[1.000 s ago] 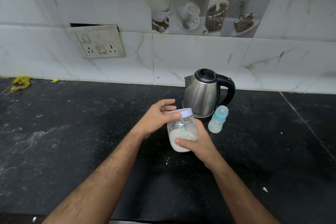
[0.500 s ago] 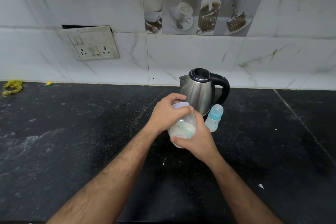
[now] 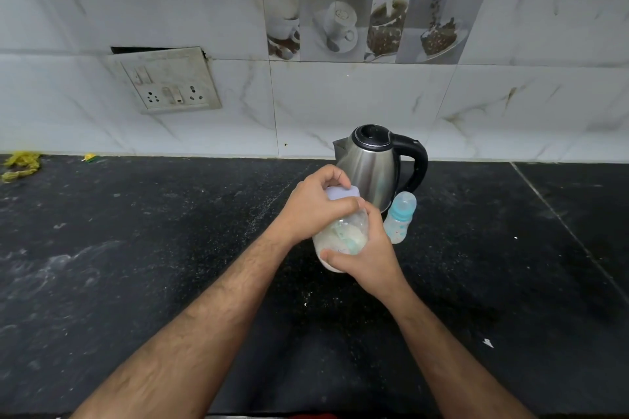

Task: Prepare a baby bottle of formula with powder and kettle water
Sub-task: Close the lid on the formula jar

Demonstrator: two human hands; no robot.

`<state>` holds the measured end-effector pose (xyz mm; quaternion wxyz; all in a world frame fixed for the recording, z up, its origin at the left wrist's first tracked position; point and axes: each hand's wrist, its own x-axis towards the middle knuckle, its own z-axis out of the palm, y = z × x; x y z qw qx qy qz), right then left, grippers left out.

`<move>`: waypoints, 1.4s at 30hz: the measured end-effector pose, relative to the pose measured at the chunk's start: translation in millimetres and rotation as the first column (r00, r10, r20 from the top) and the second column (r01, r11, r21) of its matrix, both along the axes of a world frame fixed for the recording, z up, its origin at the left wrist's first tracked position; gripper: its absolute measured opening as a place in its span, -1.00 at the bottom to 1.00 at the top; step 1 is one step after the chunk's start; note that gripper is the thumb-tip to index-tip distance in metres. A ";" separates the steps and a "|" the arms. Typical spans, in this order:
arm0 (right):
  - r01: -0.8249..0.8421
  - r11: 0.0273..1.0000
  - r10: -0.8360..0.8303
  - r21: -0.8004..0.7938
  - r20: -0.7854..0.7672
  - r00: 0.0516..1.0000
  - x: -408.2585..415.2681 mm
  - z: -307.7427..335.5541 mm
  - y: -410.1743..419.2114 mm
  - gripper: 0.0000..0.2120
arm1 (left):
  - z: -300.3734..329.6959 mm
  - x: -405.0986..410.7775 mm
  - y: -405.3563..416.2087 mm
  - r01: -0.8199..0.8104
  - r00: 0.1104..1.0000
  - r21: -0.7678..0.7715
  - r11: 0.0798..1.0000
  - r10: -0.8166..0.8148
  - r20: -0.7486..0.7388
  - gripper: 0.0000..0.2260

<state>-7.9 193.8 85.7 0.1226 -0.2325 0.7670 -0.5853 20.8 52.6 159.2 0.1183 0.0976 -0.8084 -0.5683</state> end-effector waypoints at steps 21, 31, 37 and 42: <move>-0.136 0.929 0.096 0.343 0.133 0.986 -22.7 -55.3 29.3 -0.05 | -123.3 27.3 -11.3 -0.001 0.988 0.323 0.946 -0.049 0.146 -0.54; 0.039 0.868 -0.026 0.494 -0.033 0.999 -75.4 -58.0 -4.6 -0.15 | -145.7 -34.9 -19.9 -0.070 0.983 0.063 0.996 0.058 0.175 -0.43; 0.075 0.866 -0.059 0.495 -0.048 0.997 -96.1 -62.6 -14.8 -0.16 | -150.9 -56.6 -24.3 -0.104 0.980 0.057 0.993 0.093 0.174 -0.40; 0.058 0.863 -0.053 0.502 -0.026 0.998 -96.6 -64.4 -13.6 -0.14 | -153.0 -57.0 -24.9 -0.101 0.980 0.045 0.994 0.091 0.175 -0.37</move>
